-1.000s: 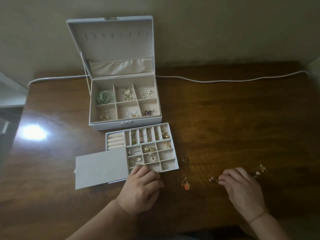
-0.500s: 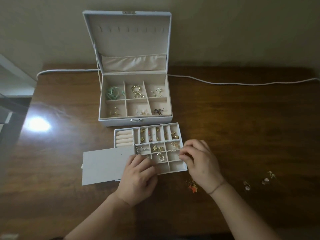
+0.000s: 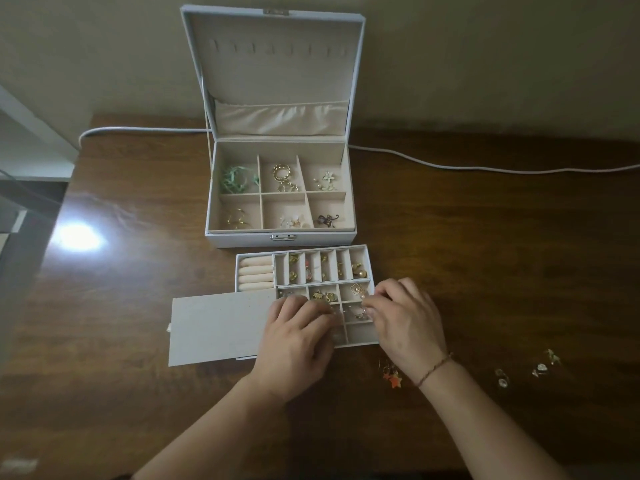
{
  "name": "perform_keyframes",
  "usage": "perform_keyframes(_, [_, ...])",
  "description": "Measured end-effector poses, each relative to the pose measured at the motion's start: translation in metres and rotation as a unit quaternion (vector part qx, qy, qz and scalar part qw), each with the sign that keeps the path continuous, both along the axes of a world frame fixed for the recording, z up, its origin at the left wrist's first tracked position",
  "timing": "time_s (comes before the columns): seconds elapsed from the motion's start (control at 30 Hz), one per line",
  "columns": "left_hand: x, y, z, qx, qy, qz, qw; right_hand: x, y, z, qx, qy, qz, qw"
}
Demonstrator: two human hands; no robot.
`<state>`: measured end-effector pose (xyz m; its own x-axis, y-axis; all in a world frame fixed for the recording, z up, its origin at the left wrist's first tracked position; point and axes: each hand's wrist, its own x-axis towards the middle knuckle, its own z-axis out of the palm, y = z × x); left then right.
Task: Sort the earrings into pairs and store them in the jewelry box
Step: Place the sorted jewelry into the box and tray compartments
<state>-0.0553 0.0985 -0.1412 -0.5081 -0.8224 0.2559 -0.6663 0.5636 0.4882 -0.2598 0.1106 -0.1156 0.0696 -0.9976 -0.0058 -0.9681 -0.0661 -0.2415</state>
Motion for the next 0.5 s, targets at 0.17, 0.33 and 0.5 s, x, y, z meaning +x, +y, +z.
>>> perform_keyframes(0.17, [-0.007,-0.006,0.002,0.044,-0.086,0.000,0.995,-0.004,0.013,-0.001,-0.001,-0.049,-0.069,0.996])
perform_keyframes(0.33, [-0.008,-0.006,0.006,0.042,-0.151,-0.039,0.987,-0.010,0.024,-0.004,0.006,-0.062,-0.029,0.998])
perform_keyframes(0.5, [-0.006,-0.006,0.006,0.049,-0.091,-0.024,0.994,-0.032,0.030,-0.005,0.064,-0.095,-0.178,0.977])
